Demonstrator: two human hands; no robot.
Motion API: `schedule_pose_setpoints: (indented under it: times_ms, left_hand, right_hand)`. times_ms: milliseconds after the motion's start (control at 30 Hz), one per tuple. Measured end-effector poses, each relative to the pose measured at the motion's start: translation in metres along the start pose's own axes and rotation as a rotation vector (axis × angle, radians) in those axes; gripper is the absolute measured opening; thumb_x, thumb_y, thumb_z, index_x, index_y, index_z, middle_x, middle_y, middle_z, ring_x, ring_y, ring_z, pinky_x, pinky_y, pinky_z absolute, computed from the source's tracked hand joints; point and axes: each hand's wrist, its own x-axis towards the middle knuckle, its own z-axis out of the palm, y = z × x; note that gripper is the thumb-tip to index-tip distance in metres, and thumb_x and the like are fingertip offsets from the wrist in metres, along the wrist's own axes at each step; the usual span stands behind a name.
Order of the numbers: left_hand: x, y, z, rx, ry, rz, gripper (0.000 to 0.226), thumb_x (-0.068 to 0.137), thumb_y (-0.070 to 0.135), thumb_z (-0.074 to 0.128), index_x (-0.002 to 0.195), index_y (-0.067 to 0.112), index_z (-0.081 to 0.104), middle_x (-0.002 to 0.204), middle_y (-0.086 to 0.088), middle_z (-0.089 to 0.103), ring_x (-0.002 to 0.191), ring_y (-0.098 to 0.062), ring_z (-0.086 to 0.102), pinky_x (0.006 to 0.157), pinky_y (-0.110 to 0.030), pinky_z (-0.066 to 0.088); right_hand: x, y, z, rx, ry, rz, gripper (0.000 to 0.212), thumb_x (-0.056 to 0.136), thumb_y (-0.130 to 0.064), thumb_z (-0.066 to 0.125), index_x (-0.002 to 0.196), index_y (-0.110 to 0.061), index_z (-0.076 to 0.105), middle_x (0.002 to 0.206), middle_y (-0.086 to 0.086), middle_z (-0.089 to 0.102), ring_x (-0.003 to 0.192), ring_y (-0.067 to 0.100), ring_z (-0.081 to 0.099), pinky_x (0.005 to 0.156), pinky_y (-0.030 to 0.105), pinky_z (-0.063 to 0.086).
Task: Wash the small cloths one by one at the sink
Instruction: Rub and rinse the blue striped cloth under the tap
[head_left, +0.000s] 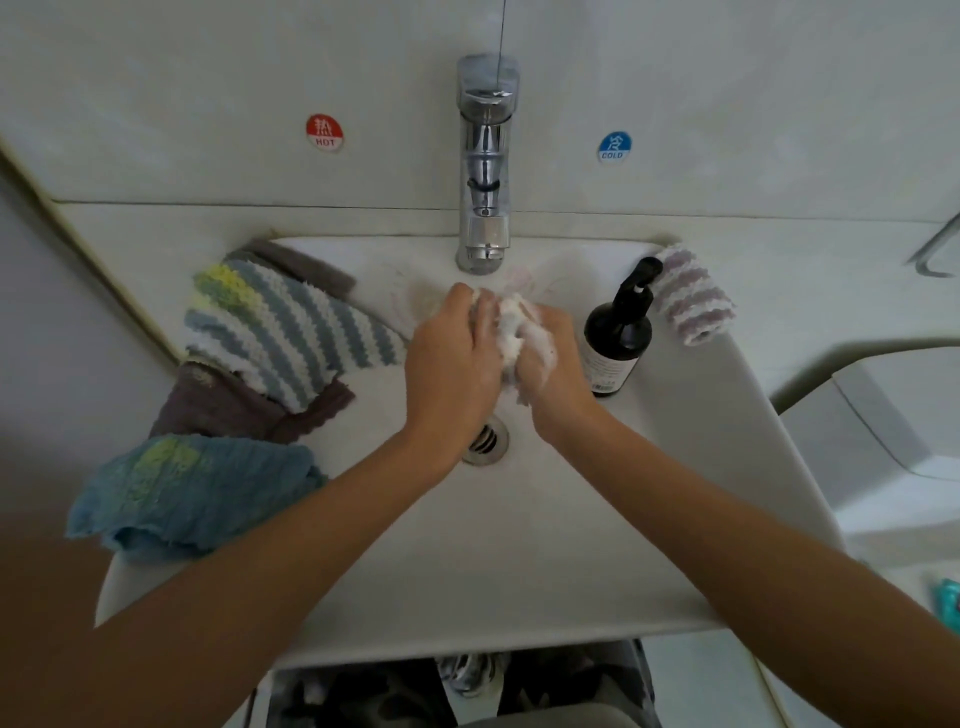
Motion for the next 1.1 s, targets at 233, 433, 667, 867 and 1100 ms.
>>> schedule_pose_setpoints:
  times_ms: [233, 433, 667, 867, 1100]
  left_hand:
    - [0.021, -0.011, -0.003, 0.066, -0.109, -0.053, 0.036, 0.101, 0.022, 0.047, 0.066, 0.021, 0.037, 0.062, 0.005, 0.045, 0.059, -0.010, 0.045, 0.066, -0.039, 0.043]
    - [0.046, -0.025, -0.031, -0.073, -0.012, -0.172, 0.034, 0.098, 0.027, 0.047, 0.072, 0.006, 0.052, 0.068, -0.008, 0.049, 0.066, -0.020, 0.048, 0.065, -0.043, 0.045]
    - [0.039, -0.017, -0.032, -0.278, -0.006, -0.355, 0.025, 0.099, 0.023, 0.050, 0.087, 0.003, 0.059, 0.075, -0.012, 0.052, 0.064, -0.015, 0.051, 0.049, -0.020, 0.041]
    - [0.026, -0.008, -0.020, -0.281, -0.053, -0.276, 0.028, 0.100, 0.027, 0.050, 0.078, 0.009, 0.050, 0.069, -0.008, 0.046, 0.060, -0.011, 0.045, 0.053, -0.023, 0.037]
    - [0.008, 0.001, -0.017, -0.167, -0.172, -0.098, 0.031, 0.091, 0.043, 0.058, 0.114, 0.029, 0.042, 0.096, 0.016, 0.058, 0.080, 0.003, 0.062, 0.071, -0.025, 0.054]
  right_hand:
    - [-0.017, -0.006, 0.000, -0.011, -0.008, 0.138, 0.041, 0.104, -0.027, 0.042, 0.069, -0.016, 0.061, 0.057, 0.001, 0.059, 0.049, 0.003, 0.061, 0.048, 0.019, 0.043]
    - [-0.009, -0.021, -0.007, -0.013, -0.181, 0.059, 0.020, 0.091, -0.022, 0.068, 0.096, -0.011, 0.051, 0.062, -0.010, 0.052, 0.036, -0.006, 0.046, 0.038, 0.008, 0.032]
    - [0.002, -0.006, -0.022, -0.205, -0.209, -0.097, 0.015, 0.089, -0.009, 0.069, 0.087, -0.019, 0.059, 0.074, -0.008, 0.054, 0.061, -0.002, 0.053, 0.061, 0.019, 0.042]
    - [0.007, -0.007, -0.021, -0.163, -0.009, -0.025, 0.031, 0.099, -0.016, 0.052, 0.072, -0.004, 0.043, 0.071, 0.007, 0.030, 0.060, 0.010, 0.030, 0.056, 0.026, 0.031]
    - [0.010, -0.011, -0.021, 0.134, 0.242, 0.078, 0.029, 0.100, -0.014, 0.047, 0.074, -0.007, 0.039, 0.071, 0.007, 0.031, 0.059, 0.015, 0.033, 0.043, 0.018, 0.028]
